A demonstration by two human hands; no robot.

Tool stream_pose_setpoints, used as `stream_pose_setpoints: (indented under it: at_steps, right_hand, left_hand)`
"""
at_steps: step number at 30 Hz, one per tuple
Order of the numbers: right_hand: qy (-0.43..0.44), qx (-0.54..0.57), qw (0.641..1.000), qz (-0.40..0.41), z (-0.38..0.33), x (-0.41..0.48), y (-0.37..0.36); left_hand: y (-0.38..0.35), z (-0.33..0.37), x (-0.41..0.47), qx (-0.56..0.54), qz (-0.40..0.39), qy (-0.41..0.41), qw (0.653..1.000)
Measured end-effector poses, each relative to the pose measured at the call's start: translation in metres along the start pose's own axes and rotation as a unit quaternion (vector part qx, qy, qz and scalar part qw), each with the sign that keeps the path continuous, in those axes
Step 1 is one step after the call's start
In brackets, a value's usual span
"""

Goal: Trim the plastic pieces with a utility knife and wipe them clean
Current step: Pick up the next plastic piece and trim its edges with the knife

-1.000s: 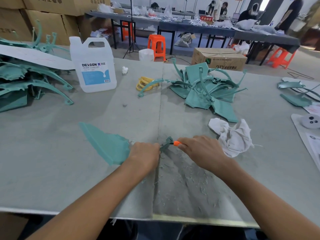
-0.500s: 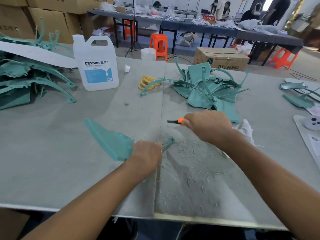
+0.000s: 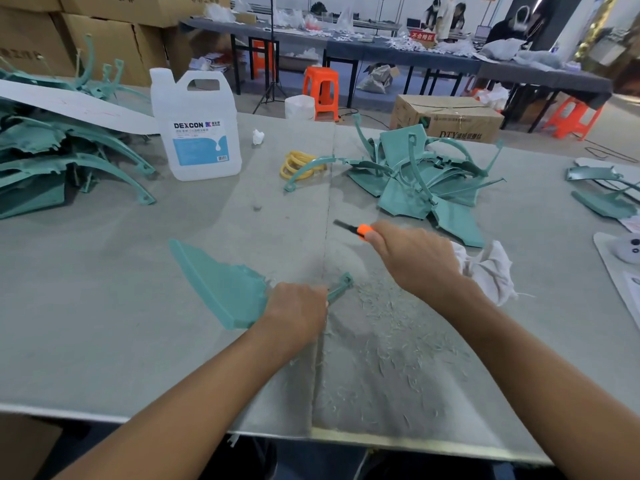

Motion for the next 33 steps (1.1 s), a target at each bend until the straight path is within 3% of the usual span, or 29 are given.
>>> stream_pose_setpoints:
  at_steps: [2,5,10,12,15,18,21,24,30,33]
  right_hand:
    - [-0.055,0.136,0.987,-0.068,0.002,-0.004,-0.017]
    - [-0.073,0.252,0.951,-0.162,-0.006,-0.019,-0.044]
    - [-0.122,0.476,0.852,-0.182,-0.007,-0.035,-0.060]
    - [-0.123,0.459,0.867,-0.151,0.001,-0.034,-0.056]
    - [-0.123,0.391,0.904,-0.122,0.020,-0.027,-0.048]
    - [-0.142,0.378,0.910,-0.097,0.036,-0.025,-0.042]
    - [-0.158,0.408,0.897,-0.070,0.044,-0.030,-0.036]
    - [-0.166,0.453,0.874,-0.053,0.046,-0.043,-0.031]
    - [-0.149,0.507,0.845,-0.076,0.042,-0.089,-0.039]
    - [-0.189,0.517,0.830,-0.095,0.058,-0.102,-0.052]
  left_hand:
    - [0.000,-0.001,-0.005,-0.018,0.026,-0.005,0.999]
    - [0.002,0.001,-0.015,-0.035,0.087,-0.035,0.995]
    - [0.004,0.005,-0.025,-0.012,0.126,-0.077,0.989]
    - [-0.001,0.004,-0.022,-0.057,0.107,-0.081,0.989]
    - [0.021,-0.007,-0.032,-0.155,0.187,-0.099,0.965]
    - [0.031,-0.059,-0.035,-0.166,0.210,-0.015,0.963]
    - [0.010,-0.110,-0.037,-0.187,0.111,0.078,0.973]
    - [-0.017,-0.120,-0.045,-0.219,0.042,0.091,0.971]
    - [-0.023,-0.111,-0.049,-0.252,0.042,0.075,0.964]
    - [-0.018,-0.110,-0.052,-0.200,0.055,0.088,0.974]
Point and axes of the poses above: each hand's wrist, its own x-axis towards the middle knuckle, its own y-axis out of the back of the hand, z = x × y, the point moved 6 cm from there along x, towards the middle knuckle, and after that the axes turned 14 degrees about -x, right-handed, at the moved point
